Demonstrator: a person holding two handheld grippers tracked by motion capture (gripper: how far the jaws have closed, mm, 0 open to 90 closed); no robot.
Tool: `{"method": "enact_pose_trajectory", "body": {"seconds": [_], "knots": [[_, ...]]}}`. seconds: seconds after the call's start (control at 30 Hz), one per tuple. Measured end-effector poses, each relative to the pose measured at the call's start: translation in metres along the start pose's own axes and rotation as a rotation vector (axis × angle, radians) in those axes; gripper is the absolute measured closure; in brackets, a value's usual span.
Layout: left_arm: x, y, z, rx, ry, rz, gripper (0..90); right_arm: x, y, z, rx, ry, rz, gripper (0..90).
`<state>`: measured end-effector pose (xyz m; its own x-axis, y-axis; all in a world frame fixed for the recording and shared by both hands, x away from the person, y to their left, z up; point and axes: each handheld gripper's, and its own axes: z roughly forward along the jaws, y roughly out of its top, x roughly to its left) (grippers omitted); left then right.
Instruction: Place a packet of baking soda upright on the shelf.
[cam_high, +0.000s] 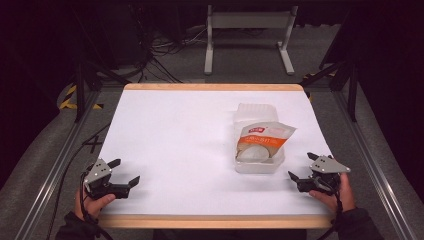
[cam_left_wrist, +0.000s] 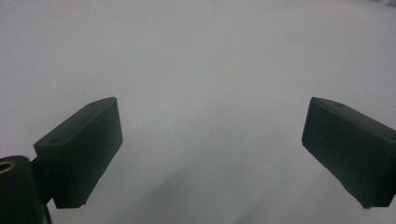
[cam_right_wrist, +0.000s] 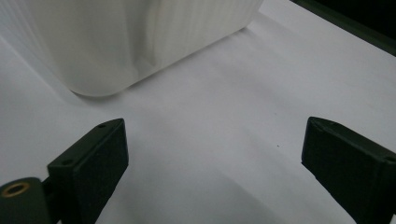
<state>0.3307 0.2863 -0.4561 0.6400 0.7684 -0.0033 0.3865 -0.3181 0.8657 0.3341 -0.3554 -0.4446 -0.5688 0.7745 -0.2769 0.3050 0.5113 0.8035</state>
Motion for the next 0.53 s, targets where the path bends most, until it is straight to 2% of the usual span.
{"method": "enact_pose_trajectory", "body": {"seconds": [0.13,0.53], "knots": [[0.0,0.0005,0.001,0.009,-0.003,0.012,6.0,0.0004,0.0,0.0,0.001,-0.001,-0.004,7.7],[0.0008,0.0011,0.0028,0.027,-0.022,0.005,6.1,0.0004,0.0,0.0001,0.002,-0.009,0.0,7.8]]}}
